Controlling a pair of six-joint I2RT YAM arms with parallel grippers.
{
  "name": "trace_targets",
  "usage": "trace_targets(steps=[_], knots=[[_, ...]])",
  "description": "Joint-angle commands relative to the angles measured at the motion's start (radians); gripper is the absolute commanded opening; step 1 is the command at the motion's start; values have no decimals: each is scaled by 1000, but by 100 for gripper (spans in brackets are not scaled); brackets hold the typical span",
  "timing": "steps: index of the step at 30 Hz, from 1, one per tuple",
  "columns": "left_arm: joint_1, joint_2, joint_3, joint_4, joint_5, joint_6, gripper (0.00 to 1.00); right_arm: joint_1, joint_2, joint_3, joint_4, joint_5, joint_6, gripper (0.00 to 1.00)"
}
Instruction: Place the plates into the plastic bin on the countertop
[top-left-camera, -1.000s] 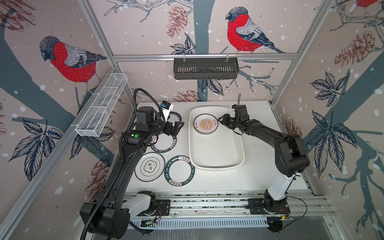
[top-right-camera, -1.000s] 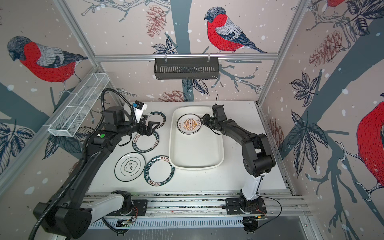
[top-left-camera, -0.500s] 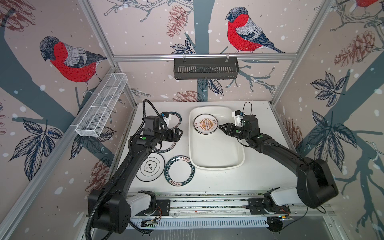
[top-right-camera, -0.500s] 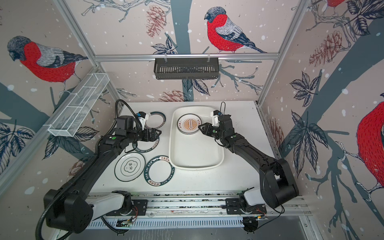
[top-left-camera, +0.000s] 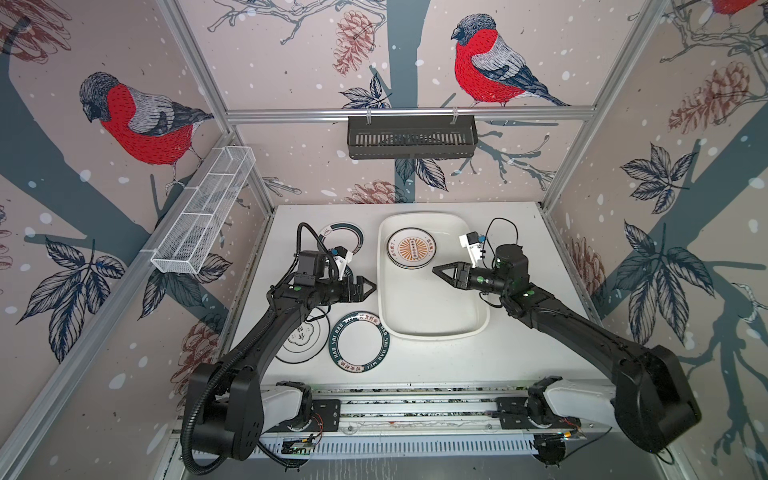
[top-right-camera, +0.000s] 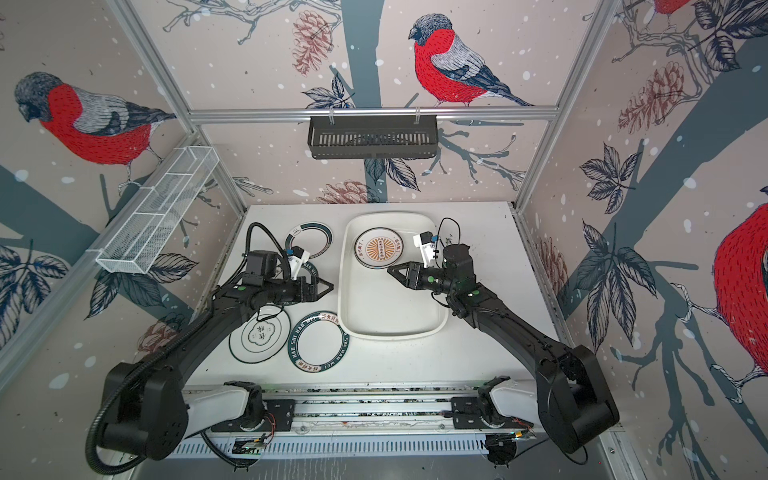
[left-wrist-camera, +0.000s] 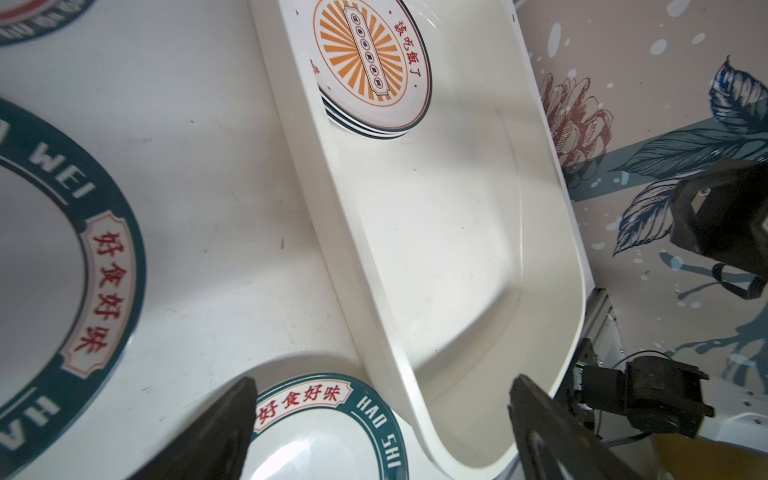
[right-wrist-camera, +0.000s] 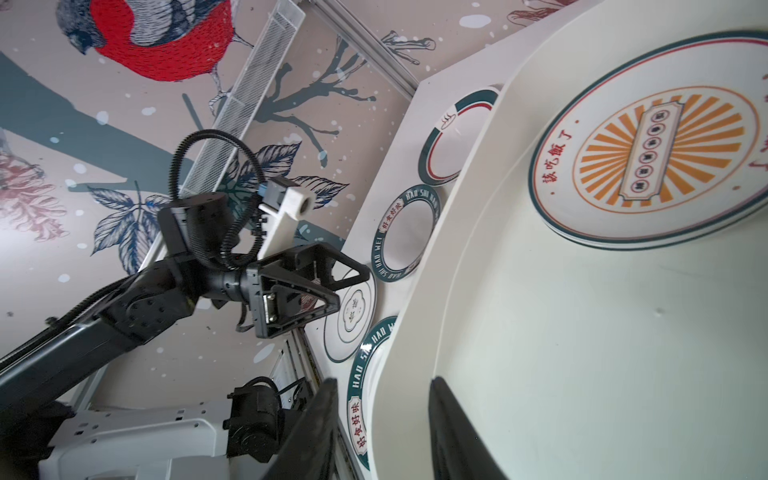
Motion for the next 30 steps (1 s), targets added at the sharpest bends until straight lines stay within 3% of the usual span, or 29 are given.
trace_targets(steps=[1,10,14,18,22,26,30], knots=[[-6,15,-23,81,86,-46,94,12,-22,-6,46,-58,6,39],[-23,12,-16,52,113,-3,94,136,-17,26,-96,-71,-70,40],[-23,-30,56,-62,-128,114,93,218,-5,52,-227,14,-117,40],[-22,-69,126,-148,-330,217,96,292,-37,28,-244,115,-70,40],[-21,-106,167,-226,-337,373,97,405,-68,32,-296,285,-32,40],[-22,-108,201,-339,-276,507,97,505,-94,-30,-215,374,83,38],[-21,-52,205,-411,-337,570,97,593,-115,-134,-59,457,207,36]])
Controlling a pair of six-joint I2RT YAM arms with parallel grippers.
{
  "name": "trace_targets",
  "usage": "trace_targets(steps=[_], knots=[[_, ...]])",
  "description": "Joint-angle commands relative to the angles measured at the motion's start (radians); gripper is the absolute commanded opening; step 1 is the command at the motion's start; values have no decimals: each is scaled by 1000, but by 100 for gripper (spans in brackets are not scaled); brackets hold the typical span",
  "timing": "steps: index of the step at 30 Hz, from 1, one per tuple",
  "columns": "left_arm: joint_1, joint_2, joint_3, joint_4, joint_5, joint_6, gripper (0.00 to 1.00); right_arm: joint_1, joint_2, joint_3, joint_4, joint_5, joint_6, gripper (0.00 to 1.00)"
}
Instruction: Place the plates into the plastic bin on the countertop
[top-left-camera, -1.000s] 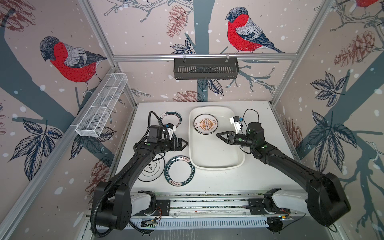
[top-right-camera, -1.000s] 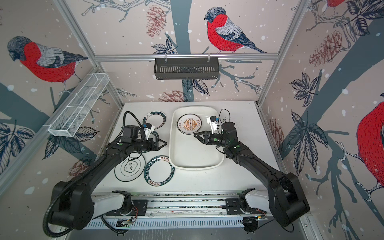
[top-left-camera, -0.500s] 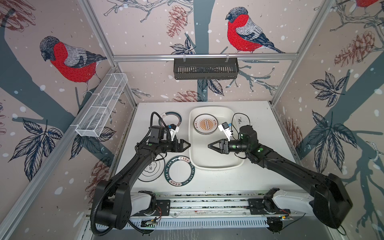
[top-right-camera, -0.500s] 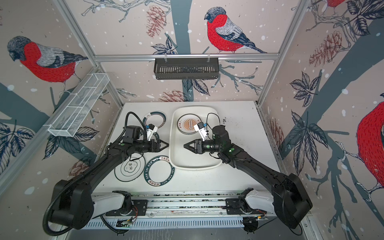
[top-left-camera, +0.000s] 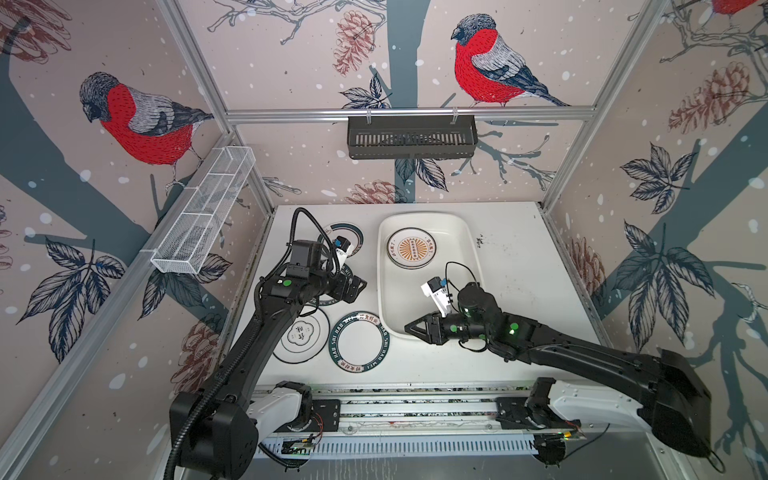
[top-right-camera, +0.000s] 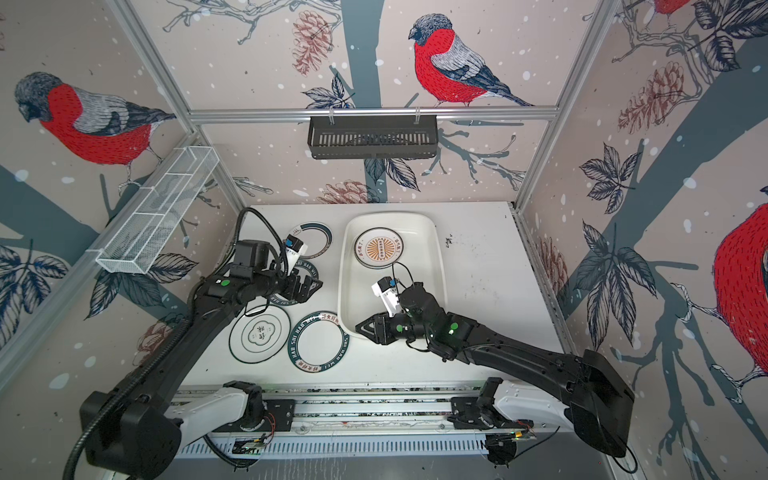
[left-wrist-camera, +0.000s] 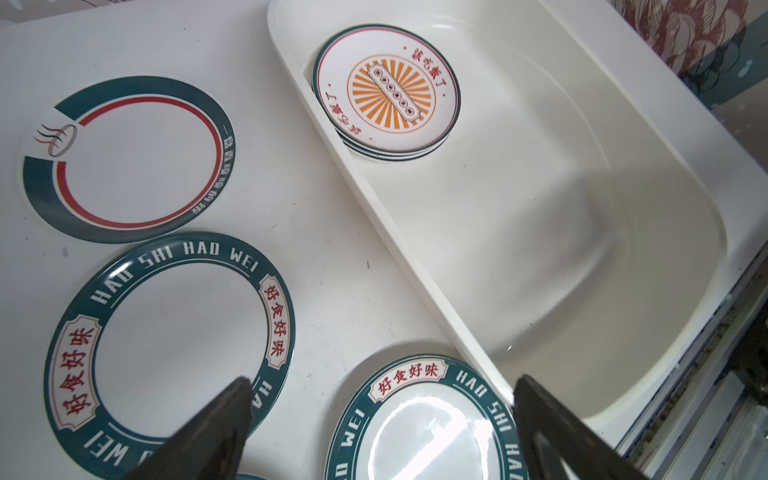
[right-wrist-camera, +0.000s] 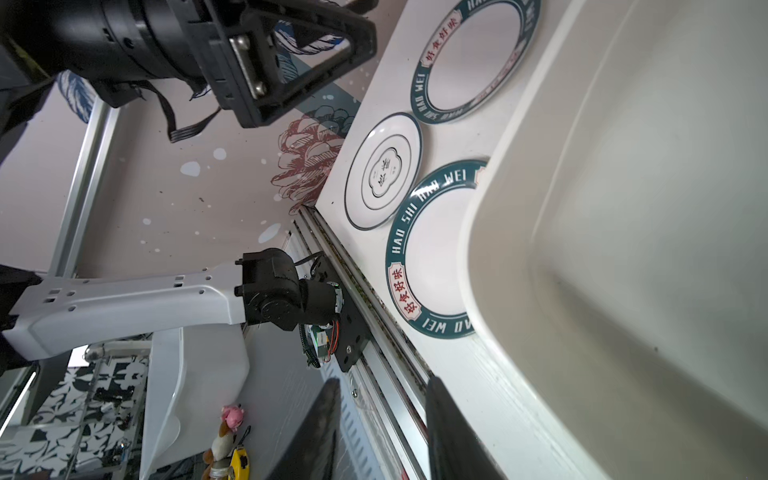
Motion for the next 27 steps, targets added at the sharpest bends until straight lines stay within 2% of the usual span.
trace_targets(steps=[1,8,12,14,18,25,27], knots=[[2,36,2,-121,-47,133,97,58,-4,-46,147,120,128,36],[2,144,15,-215,-32,284,97,178,34,-48,132,231,153,36],[2,233,41,-286,-34,406,95,176,2,-38,110,263,128,36],[2,301,91,-350,-33,465,89,154,-21,-27,77,265,103,36],[2,422,158,-438,-9,521,78,90,-77,-34,58,221,70,36],[4,476,183,-453,-5,554,76,40,-149,-63,49,137,17,37],[4,477,172,-442,-33,552,77,41,-149,-61,34,99,7,38]])
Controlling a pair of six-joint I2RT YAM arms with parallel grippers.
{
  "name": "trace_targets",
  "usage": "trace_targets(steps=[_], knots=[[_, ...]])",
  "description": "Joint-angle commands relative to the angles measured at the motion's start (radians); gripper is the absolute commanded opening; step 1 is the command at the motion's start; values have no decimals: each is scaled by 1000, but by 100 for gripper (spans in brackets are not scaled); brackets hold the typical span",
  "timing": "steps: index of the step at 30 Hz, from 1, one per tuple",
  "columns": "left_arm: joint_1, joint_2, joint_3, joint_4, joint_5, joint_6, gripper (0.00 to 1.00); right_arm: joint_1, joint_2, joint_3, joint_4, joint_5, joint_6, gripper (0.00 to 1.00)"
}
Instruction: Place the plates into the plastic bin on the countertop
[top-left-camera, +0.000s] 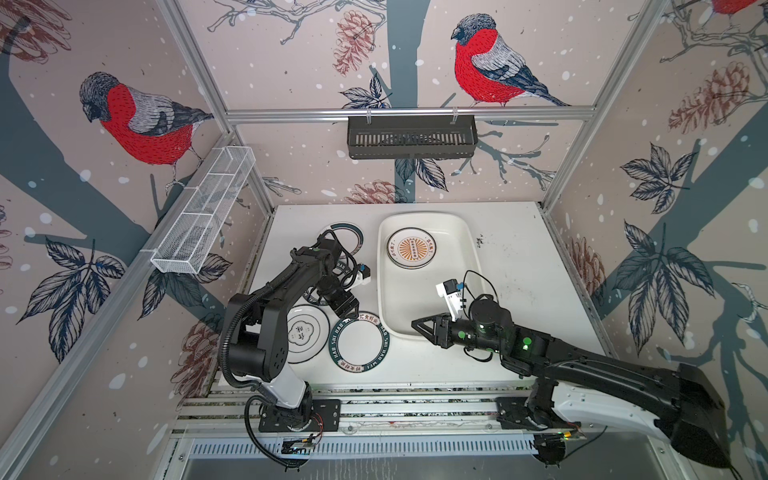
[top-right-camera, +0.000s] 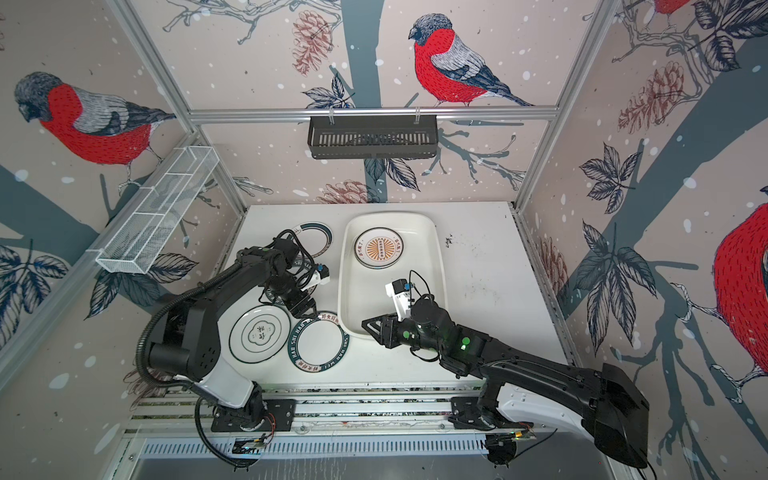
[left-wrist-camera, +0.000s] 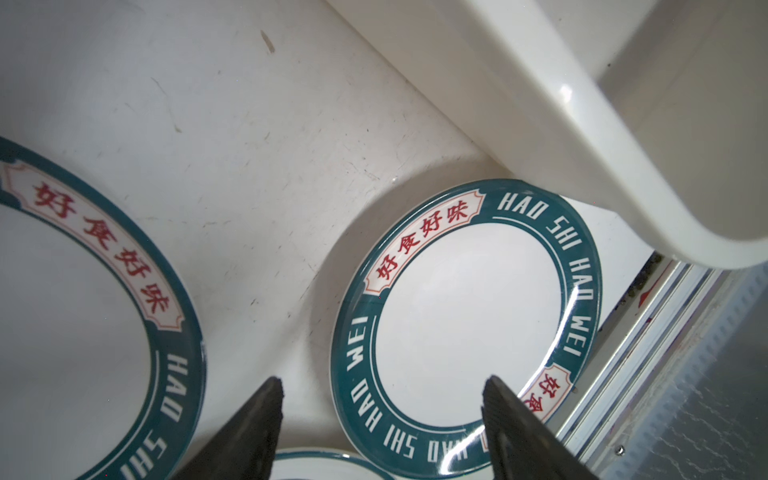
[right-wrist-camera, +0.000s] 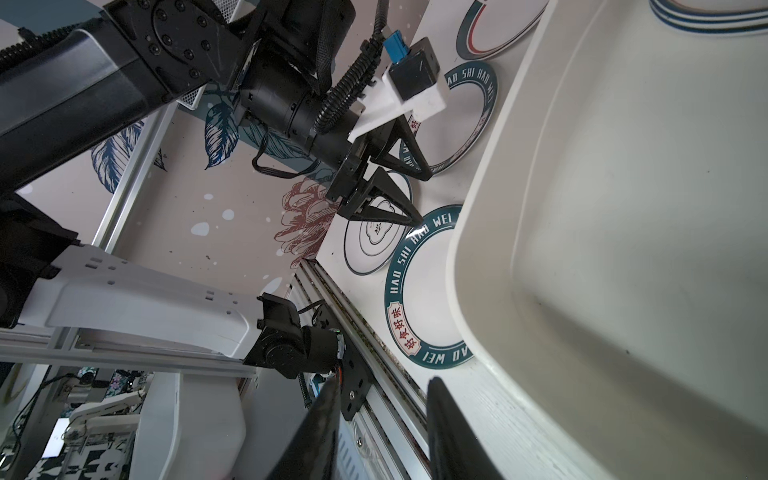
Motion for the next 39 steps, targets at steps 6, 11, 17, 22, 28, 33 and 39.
trace_targets(steps=[6,11,17,22,28,33,39], knots=[[5,10,-38,-18,-64,41,77,57,-1,-17,-69,-54,20,39],[6,9,-43,-30,-34,57,75,178,32,-59,-31,34,124,39],[5,17,-67,-9,-51,66,74,247,153,-91,75,96,204,38],[5,18,-85,8,-49,64,74,248,261,-28,30,127,172,37],[5,46,-89,20,-32,53,73,221,333,1,-13,159,142,37],[4,64,-81,17,-33,53,73,189,344,-10,0,174,129,36],[4,72,-75,8,-27,48,72,151,335,-23,8,183,121,36]])
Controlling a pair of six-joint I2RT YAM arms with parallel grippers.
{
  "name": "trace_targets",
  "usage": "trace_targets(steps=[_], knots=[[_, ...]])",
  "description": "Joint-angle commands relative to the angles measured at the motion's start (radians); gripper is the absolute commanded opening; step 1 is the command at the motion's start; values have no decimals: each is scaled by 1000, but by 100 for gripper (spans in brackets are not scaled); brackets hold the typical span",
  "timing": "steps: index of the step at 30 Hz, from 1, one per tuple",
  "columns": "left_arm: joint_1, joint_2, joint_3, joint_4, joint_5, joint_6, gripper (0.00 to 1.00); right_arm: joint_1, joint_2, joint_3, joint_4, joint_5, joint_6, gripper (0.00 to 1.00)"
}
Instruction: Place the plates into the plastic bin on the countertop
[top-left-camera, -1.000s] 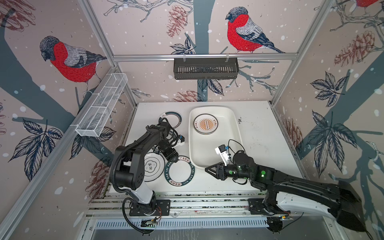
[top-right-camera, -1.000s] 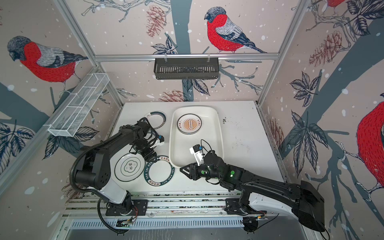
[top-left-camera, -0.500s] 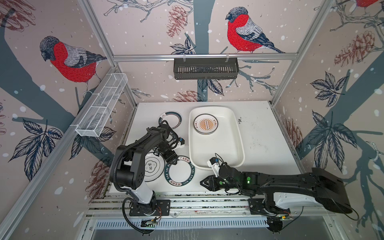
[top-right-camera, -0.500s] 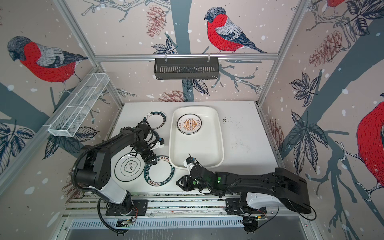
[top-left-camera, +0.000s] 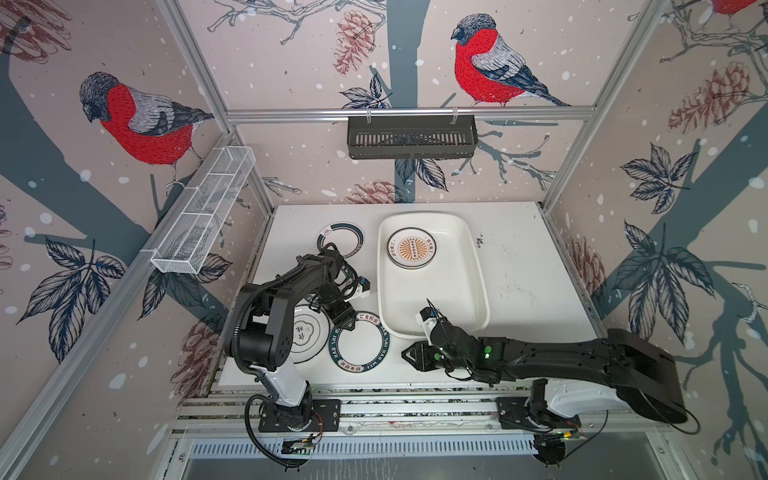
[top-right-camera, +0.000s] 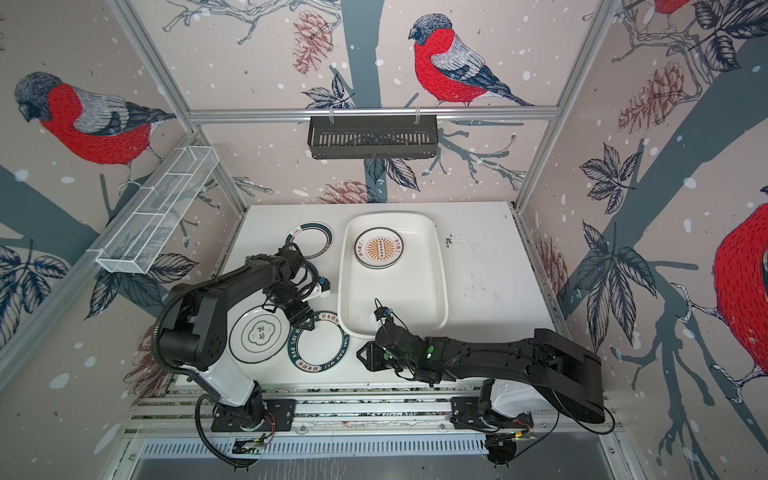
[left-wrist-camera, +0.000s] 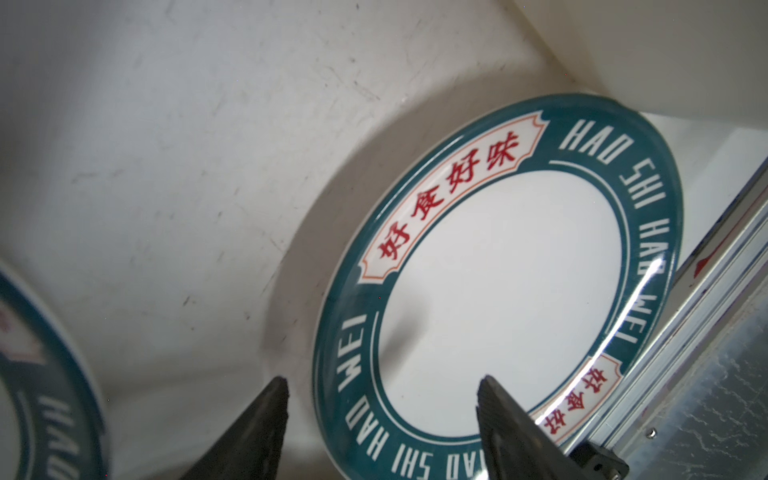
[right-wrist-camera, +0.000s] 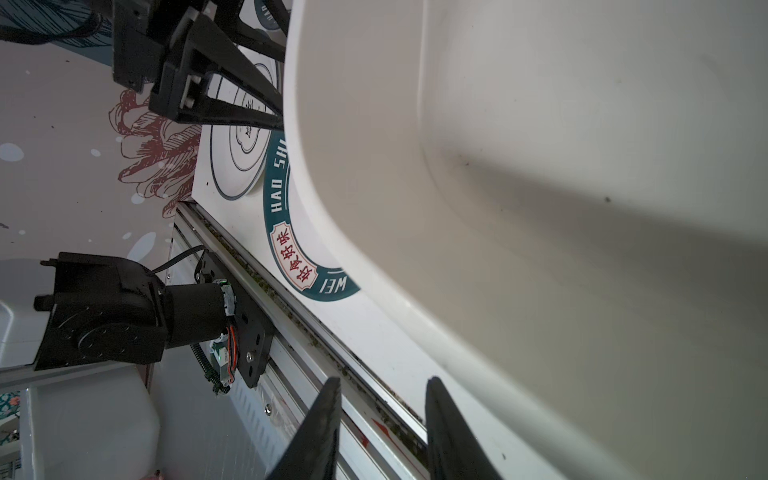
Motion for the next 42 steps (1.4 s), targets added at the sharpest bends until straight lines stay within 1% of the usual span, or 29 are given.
trace_targets(steps=[1,10,13,17,20,25,30,36,39,42], knots=[[2,2,6,-29,23,11,72,-15,-8,-9,13,23,-21,36],[2,14,-1,-26,21,13,71,-54,-42,-21,-3,13,-38,36],[2,23,3,-32,29,14,71,-51,-50,-27,6,-6,-39,36],[2,26,0,-37,29,22,69,0,-62,-17,0,-27,-42,37],[2,23,-5,-36,28,28,68,46,-81,-32,14,-30,-2,37],[2,11,-8,-41,45,36,67,96,-92,-101,107,15,118,37],[2,4,-8,-52,74,42,65,123,-75,-174,267,74,224,36],[2,-2,-14,-61,90,38,62,150,14,-192,405,109,296,36],[2,-4,-16,-63,95,30,60,153,59,-215,516,113,326,36],[2,2,-14,-61,101,20,59,153,92,-225,552,122,337,36]])
